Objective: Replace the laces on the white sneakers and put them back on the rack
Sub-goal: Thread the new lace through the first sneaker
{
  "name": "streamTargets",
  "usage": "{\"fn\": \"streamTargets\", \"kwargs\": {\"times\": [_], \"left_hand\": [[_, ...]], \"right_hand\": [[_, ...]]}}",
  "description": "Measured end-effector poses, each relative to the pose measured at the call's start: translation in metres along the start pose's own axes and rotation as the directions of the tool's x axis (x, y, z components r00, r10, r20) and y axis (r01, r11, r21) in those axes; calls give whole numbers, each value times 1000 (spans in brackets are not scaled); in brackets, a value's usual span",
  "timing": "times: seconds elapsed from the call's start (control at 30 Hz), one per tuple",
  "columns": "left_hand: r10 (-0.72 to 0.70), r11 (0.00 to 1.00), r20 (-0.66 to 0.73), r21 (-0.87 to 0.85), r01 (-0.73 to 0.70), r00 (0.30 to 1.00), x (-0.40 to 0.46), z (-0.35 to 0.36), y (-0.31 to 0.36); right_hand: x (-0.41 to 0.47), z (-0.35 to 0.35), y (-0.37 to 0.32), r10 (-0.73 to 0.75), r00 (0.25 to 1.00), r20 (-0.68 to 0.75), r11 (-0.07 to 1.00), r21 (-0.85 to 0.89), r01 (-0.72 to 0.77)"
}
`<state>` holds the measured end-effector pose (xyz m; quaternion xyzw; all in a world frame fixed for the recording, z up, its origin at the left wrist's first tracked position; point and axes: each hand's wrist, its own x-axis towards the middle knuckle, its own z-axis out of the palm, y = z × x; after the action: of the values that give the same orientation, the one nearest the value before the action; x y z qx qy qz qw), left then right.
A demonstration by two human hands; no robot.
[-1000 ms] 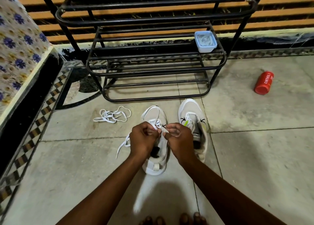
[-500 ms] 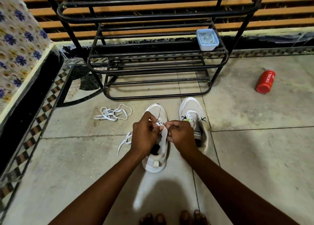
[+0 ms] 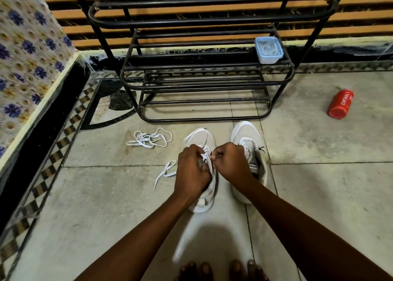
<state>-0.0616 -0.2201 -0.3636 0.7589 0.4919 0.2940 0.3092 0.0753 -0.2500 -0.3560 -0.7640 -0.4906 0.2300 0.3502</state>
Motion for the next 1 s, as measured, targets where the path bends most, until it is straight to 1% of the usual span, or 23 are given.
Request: {"fn": "streamTargets", "kwargs": {"times": [0.13, 0.2, 0.23, 0.27, 0.3, 0.33, 0.37, 0.4, 0.43, 0.47, 0.5, 0.53, 0.57, 0.6, 0.63, 0.7, 0.77, 0.83, 0.87, 0.9, 0.93, 0.97, 1.0], "left_hand": [[-106, 989, -81, -108, 97, 991, -11, 0, -7], [-142, 984, -77, -123, 132, 987, -11, 1, -8], [-154, 983, -76, -112, 145, 985, -9, 1, -8], [-161, 983, -77, -98, 154, 984, -8, 2, -8], [-165, 984, -80, -82, 159, 983, -6, 3, -9], [-164, 985, -80, -70, 159, 983, -5, 3, -9], [-162, 986, -77, -61, 158, 984, -5, 4, -10], [-162, 986, -71, -54, 159, 984, -5, 4, -12], [-162, 986, -65, -48, 159, 985, -4, 6, -13], [-163, 986, -61, -39, 161, 985, -4, 6, -14], [-165, 986, -58, -28, 163, 985, -4, 5, -15], [-168, 986, -56, -19, 167, 984, -4, 5, -15], [-177, 984, -50, -11, 176, 983, -3, 4, -15], [-185, 983, -46, -3, 185, 982, -3, 4, -14], [-193, 981, -43, 6, 194, 980, -2, 4, -15], [-212, 977, -45, 28, 214, 976, 0, 5, -17], [-229, 972, -52, 45, 231, 972, 1, 7, -20], [-242, 969, -56, 45, 244, 969, 2, 7, -21], [-243, 969, -58, 42, 245, 968, 2, 6, -21], [-241, 969, -54, 46, 244, 969, 2, 6, -21], [-239, 969, -46, 55, 242, 970, 2, 6, -21], [-242, 968, -33, 60, 243, 970, 2, 5, -22], [-243, 968, -16, 63, 243, 970, 3, 4, -22]], "right_hand": [[-4, 0, -3, -81, 993, -82, 995, -68, 75], [-5, 0, 0, -84, 981, -173, 996, -22, 82], [-4, -1, 0, -31, 975, -220, 994, 94, 53], [-2, -6, -2, 94, 971, -221, 946, 323, -18], [1, -9, -5, 248, 955, -162, 789, 606, -102], [4, -16, -11, 366, 929, -60, 548, 820, -163], [7, -23, -16, 418, 909, 1, 370, 913, -171], [9, -31, -21, 430, 903, -2, 337, 928, -158], [11, -40, -22, 389, 920, -48, 411, 903, -127], [13, -48, -20, 289, 953, -93, 562, 822, -90], [16, -54, -17, 119, 986, -114, 772, 635, -19], [16, -59, -15, -80, 995, -57, 942, 323, 95], [17, -60, -11, -222, 969, 108, 975, 2, 223], [17, -60, -9, -253, 922, 293, 906, -264, 332], [18, -57, -7, -224, 865, 448, 801, -421, 426], [20, -58, -18, -218, 814, 538, 671, -522, 526], [24, -65, -23, -342, 817, 463, 616, -546, 567], [28, -67, -20, -506, 837, 207, 634, -568, 524], [25, -64, -21, -527, 849, 33, 710, -533, 461], [24, -57, -21, -438, 890, -128, 853, -372, 367], [19, -51, -27, -223, 949, -224, 974, -14, 225], [16, -45, -33, 48, 977, -208, 905, 422, 45], [17, -42, -37, 261, 965, -36, 661, 735, -151]]}}
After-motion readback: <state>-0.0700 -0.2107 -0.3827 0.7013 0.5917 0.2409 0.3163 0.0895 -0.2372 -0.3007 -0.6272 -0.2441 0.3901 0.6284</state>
